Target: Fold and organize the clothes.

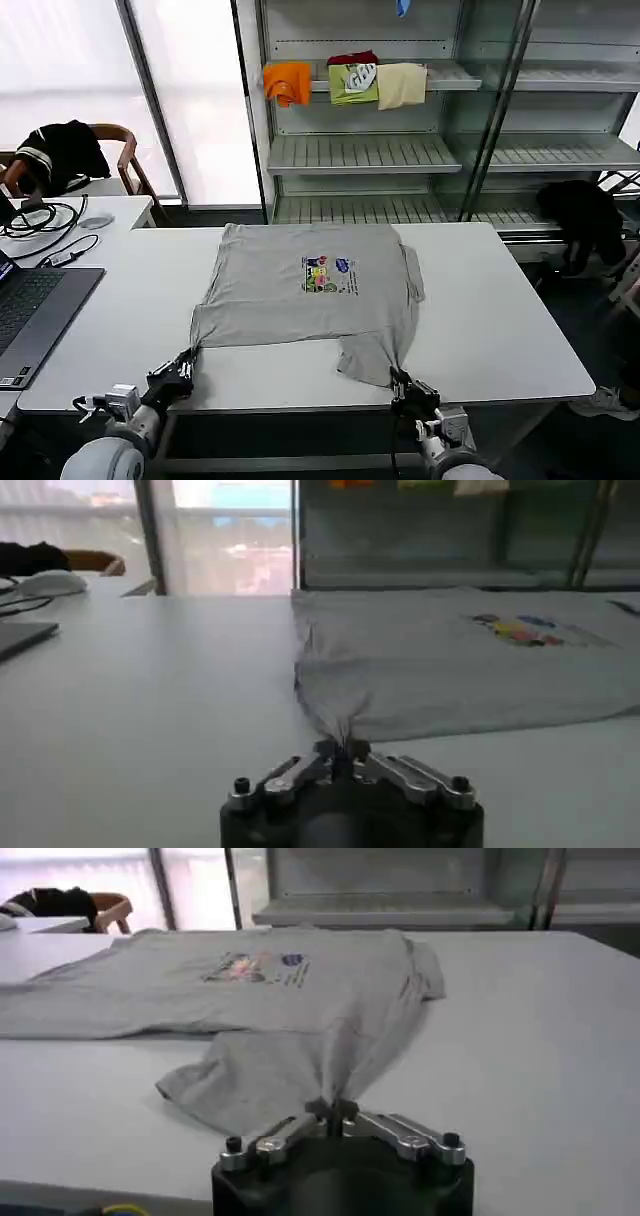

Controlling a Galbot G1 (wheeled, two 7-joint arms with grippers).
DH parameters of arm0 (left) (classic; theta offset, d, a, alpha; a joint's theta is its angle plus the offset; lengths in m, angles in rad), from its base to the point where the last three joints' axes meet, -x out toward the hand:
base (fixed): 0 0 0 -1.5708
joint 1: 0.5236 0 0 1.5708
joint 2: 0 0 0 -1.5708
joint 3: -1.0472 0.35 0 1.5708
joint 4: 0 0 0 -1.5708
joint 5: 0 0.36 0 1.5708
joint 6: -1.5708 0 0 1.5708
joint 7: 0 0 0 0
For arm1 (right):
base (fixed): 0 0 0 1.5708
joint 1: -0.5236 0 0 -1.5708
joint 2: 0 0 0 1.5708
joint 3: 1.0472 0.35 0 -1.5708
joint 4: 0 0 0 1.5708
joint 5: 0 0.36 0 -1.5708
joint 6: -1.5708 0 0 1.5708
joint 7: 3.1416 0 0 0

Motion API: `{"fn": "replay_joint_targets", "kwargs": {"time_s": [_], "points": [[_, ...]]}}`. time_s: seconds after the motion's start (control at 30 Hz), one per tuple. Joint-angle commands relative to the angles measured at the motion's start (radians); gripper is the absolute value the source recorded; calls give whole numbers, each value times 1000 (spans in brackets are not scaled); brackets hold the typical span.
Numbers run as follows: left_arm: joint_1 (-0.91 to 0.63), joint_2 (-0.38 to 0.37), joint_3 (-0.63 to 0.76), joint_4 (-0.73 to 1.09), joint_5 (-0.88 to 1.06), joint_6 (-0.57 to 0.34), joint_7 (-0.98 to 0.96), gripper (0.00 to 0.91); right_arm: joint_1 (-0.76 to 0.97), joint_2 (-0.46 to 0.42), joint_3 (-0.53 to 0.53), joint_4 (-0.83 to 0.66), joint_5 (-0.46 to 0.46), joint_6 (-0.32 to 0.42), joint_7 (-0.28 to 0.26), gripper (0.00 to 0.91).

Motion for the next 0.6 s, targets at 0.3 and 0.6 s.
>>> {"fn": "replay_joint_targets", "kwargs": {"time_s": [0.3,0.6], "points": [[-49,-9,-18,0,-96,-85,-2,0,19,7,16,-5,88,137,6,0],[-211,3,-22,47,-169,-66,-16,0,234,69,18,-113,119,206,46,0]]}}
